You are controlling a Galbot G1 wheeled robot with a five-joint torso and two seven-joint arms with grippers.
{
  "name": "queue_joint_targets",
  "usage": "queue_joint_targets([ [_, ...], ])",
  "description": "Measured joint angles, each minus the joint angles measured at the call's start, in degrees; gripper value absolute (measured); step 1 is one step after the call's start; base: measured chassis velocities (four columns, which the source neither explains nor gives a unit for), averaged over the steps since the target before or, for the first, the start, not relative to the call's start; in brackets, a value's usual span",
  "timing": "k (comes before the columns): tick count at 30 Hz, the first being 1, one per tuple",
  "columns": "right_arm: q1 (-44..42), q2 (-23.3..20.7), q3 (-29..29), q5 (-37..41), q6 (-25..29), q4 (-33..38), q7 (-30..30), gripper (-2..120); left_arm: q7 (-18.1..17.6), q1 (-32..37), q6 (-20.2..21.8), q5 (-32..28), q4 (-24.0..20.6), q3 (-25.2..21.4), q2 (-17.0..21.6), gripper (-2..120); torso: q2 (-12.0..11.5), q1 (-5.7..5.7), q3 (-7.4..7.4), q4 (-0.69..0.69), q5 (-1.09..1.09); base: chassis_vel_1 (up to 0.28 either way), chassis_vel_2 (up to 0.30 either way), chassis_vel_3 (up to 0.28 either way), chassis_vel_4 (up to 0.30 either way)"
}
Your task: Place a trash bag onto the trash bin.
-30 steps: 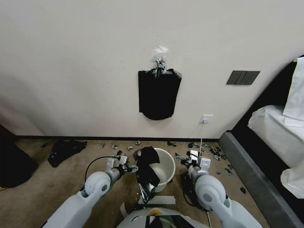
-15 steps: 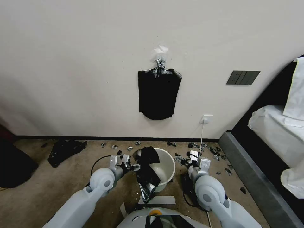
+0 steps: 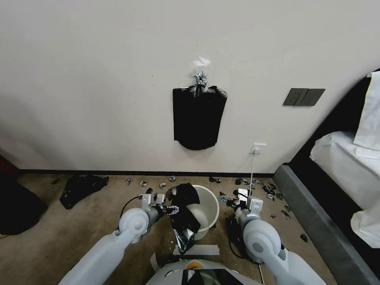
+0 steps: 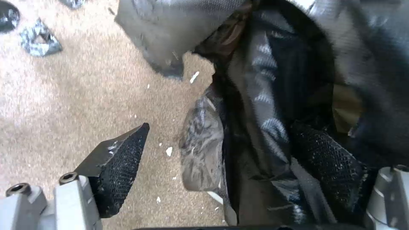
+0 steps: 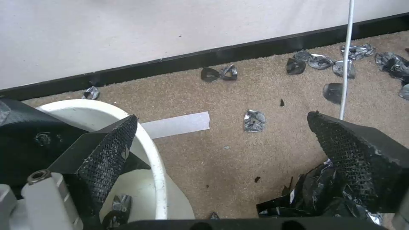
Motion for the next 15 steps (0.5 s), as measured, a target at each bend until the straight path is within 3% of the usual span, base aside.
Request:
queue_joint_targets([
  [15, -0.8, 0.2, 0.4, -1.0, 0.3, -0.3, -0.7, 100, -5.1, -0.9, 0.0, -5.7, 0.3, 1.0, -0.9, 84, 0.0, 0.0, 0.0, 0.0, 0.0, 0.0, 0.0, 0.0, 0.0],
])
